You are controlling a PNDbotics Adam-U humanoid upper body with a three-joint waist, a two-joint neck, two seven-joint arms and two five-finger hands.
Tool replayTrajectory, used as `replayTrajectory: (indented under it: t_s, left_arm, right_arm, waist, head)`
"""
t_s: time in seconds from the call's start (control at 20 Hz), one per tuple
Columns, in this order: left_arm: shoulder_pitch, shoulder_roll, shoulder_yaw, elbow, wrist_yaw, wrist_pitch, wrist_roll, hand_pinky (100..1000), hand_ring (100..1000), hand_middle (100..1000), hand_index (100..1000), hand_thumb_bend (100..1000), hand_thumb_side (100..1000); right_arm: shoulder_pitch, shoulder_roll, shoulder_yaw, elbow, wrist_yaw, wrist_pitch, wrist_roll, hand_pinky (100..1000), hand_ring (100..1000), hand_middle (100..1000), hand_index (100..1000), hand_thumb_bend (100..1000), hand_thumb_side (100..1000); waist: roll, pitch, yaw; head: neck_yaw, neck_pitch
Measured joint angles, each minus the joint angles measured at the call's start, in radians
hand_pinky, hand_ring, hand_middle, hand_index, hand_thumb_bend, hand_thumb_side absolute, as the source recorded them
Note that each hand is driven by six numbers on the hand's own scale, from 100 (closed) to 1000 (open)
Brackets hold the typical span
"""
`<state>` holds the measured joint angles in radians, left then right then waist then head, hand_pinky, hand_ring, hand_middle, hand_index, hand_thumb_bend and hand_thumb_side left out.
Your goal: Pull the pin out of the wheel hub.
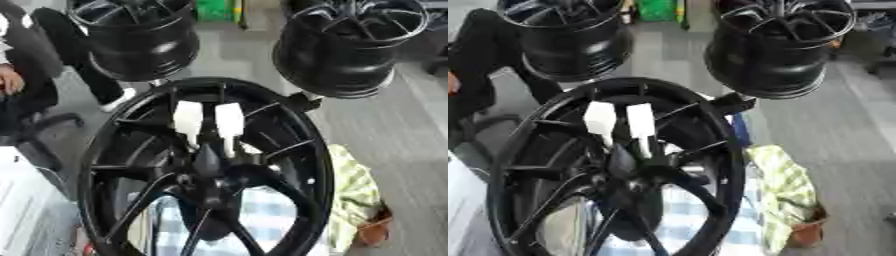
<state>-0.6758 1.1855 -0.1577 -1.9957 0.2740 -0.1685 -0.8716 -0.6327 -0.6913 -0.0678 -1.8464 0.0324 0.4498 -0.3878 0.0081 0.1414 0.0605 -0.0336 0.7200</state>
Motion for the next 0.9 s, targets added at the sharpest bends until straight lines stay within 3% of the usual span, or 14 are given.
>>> replayTrajectory:
  t_s: [0.3,0.5,0.9]
  left_arm:
    - [-0.063,-0.020,-0.060,0.000,-0.065,0.070,0.031,804,796,711,865,151,643]
    - [-0.123,-0.052,-0.126,0.000,-0.128,0.147,0.042,814,814,736,896,225,634]
    - [-0.248,-0.152,-0.234,0.023,-0.233,0.297,0.042,817,823,741,877,380,571]
  right_arm:
    - [0.000,0.001,0.000,0.000,0.000,0.000,0.000,720,614,567,713,435,178]
    - [0.000,0.002,0.000,0.000,0.000,0.000,0.000,720,614,567,712,435,178]
    - [0.001,0.010,0.000,0.000,0.000,0.000,-0.002,719,612,565,711,434,179]
  waist:
    - [0.002,-0.005,-0.004]
    - [0.003,-0.006,-0.005]
    - [0.009,-0.007,-0.006]
  head:
    - [0.004,0.001]
    - [0.005,0.001]
    - [0.005,0.006]
